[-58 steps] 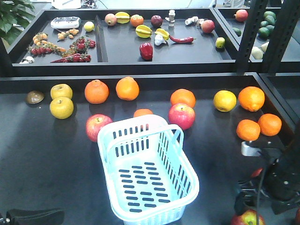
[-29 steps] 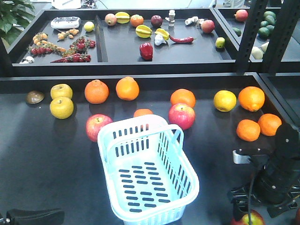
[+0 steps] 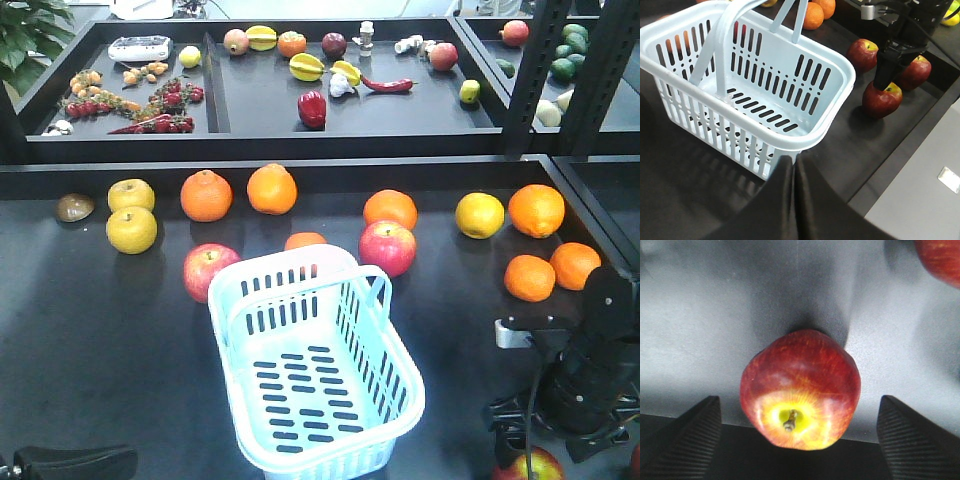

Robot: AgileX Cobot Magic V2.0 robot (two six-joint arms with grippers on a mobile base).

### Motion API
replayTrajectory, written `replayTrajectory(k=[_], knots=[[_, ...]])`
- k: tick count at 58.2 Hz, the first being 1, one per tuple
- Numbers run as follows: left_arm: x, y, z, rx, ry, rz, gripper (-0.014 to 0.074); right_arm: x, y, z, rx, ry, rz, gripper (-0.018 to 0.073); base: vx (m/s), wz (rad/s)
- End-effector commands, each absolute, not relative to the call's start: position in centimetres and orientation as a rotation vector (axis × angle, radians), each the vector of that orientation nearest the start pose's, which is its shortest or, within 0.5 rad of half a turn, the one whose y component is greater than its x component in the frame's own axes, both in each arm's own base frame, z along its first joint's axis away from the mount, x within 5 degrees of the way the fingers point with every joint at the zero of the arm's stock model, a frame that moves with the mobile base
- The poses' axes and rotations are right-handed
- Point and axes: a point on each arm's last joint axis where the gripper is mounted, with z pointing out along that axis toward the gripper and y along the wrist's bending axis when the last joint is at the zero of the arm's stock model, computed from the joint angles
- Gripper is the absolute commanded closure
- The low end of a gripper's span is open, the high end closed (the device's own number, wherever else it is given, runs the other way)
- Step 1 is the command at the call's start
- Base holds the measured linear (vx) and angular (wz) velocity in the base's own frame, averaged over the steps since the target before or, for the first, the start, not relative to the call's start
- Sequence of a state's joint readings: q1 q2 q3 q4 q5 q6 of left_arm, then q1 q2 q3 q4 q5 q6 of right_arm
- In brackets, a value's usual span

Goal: Pick three apples into basket with both arms
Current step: 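Move the right gripper down over a red apple and close it, then carry the apple in the right gripper over the basket and release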

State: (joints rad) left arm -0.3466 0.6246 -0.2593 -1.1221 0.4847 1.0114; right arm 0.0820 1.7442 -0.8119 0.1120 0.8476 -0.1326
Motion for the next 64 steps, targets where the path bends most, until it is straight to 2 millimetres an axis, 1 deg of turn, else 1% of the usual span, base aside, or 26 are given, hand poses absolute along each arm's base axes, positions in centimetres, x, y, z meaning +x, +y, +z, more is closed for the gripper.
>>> replayTrajectory(k=[1,14,26,30,33,36,39,44,50,53,54,64], knots=[[9.6,-7.5,24.2,0.515,1.990,-0.724,0.0603,26.3,2.8,13.6,-0.209,3.228,0.131,-0.0035,0.00,0.00],[9.6,-7.5,24.2,0.515,1.990,-0.724,0.0603,26.4,2.8,11.6,-0.196,3.298,0.130,-0.0035,0.00,0.00],[9.6,-7.5,24.2,0.515,1.990,-0.724,0.0603,26.3,2.8,10.4,-0.197,3.341,0.131,-0.0027,0.00,0.00],[9.6,-7.5,24.2,0.515,1.990,-0.724,0.0603,26.3,2.8,10.3,-0.214,3.343,0.134,0.0001,0.00,0.00],[9.6,-7.5,24.2,0.515,1.990,-0.724,0.0603,26.3,2.8,10.5,-0.234,3.340,0.137,0.0041,0.00,0.00],[9.6,-7.5,24.2,0.515,1.990,-0.724,0.0603,26.2,2.8,10.8,-0.255,3.335,0.141,0.0106,0.00,0.00],[9.6,-7.5,24.2,0.515,1.990,-0.724,0.0603,26.2,2.8,11.4,-0.262,3.318,0.141,0.0180,0.00,0.00],[9.6,-7.5,24.2,0.515,1.990,-0.724,0.0603,26.2,2.8,12.9,-0.272,3.261,0.138,0.0324,0.00,0.00],[9.6,-7.5,24.2,0.515,1.990,-0.724,0.0603,26.0,2.8,15.4,-0.292,3.168,0.134,0.0489,0.00,0.00],[9.6,-7.5,24.2,0.515,1.990,-0.724,0.0603,25.7,2.8,17.1,-0.307,3.107,0.131,0.0561,0.00,0.00],[9.6,-7.5,24.2,0.515,1.990,-0.724,0.0603,25.6,2.8,17.5,-0.311,3.094,0.132,0.0575,0.00,0.00],[9.6,-7.5,24.2,0.515,1.990,-0.724,0.0603,23.6,2.9,23.1,-0.311,2.877,0.158,0.0568,0.00,0.00]])
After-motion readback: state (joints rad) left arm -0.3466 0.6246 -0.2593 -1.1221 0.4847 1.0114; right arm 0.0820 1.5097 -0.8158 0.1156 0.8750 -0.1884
